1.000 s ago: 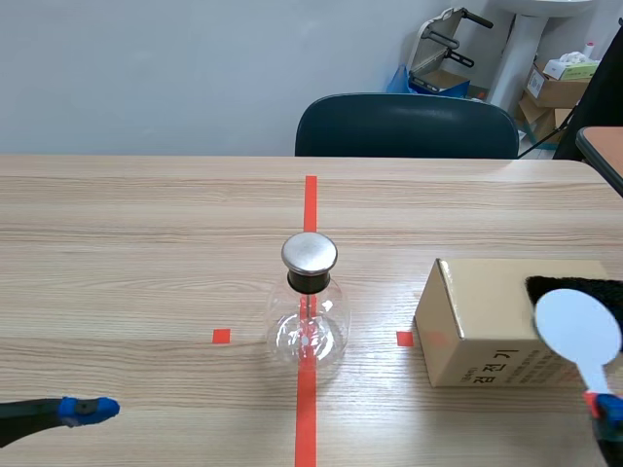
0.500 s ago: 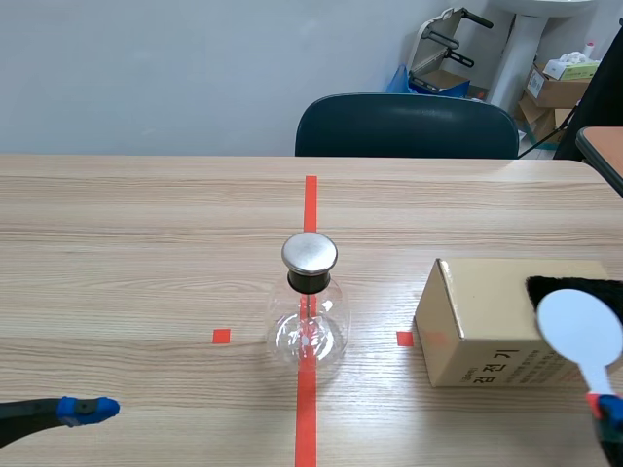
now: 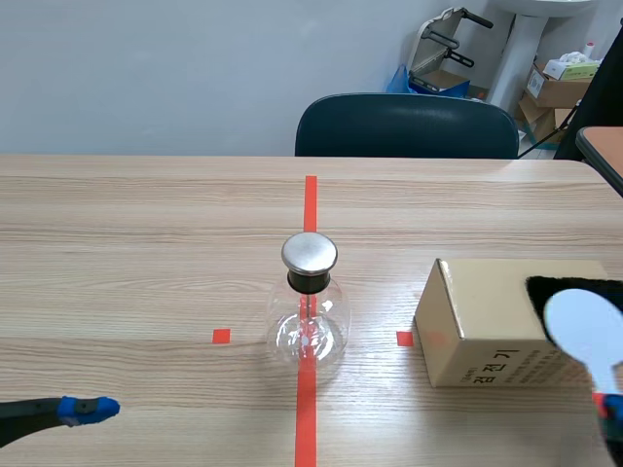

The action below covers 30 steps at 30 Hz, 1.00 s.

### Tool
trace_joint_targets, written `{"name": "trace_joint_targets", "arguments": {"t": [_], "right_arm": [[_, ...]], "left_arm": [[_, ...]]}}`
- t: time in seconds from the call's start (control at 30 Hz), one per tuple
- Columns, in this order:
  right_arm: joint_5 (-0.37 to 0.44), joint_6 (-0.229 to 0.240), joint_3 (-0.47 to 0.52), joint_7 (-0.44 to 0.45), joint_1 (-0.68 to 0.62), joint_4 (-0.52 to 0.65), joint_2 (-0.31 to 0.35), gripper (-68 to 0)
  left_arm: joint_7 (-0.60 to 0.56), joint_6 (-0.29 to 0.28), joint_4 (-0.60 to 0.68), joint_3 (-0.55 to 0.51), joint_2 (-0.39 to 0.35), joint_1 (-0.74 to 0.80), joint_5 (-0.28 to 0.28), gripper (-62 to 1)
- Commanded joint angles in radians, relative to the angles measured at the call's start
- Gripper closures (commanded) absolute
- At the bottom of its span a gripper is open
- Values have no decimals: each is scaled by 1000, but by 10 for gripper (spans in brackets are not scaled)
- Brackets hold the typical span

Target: Do the electroscope experiment

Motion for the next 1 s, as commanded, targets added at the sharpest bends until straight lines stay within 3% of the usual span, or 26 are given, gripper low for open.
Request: {"name": "trace_joint_targets", "arguments": {"t": [0.0, 0.2, 0.3, 0.47, 0.53, 0.67, 0.73, 0.97], "right_arm": [[10, -50, 4, -14, -3, 5, 5, -19], [17, -50, 4, -259, -3, 5, 6, -20], [15, -50, 4, -237, -2, 5, 6, -20], [13, -50, 4, -24, -3, 5, 6, -19], [18, -50, 4, -56, -5, 5, 5, -20], [20, -50, 4, -256, -5, 5, 5, -20], [16, -50, 4, -275, -5, 5, 6, -20], [14, -50, 4, 17, -5, 5, 6, -19]], "left_arm": [[-13, -2, 24, -3, 2, 0, -6, -336], [-13, -2, 24, -3, 2, 0, -6, -336], [-13, -2, 24, -3, 2, 0, -6, -336], [-13, -2, 24, -3, 2, 0, -6, -336], [-13, -2, 24, -3, 2, 0, -6, -336], [-13, -2, 24, -3, 2, 0, -6, -336], [-13, -2, 24, -3, 2, 0, -6, -336], [-13, -2, 24, -3, 2, 0, -6, -336]]}}
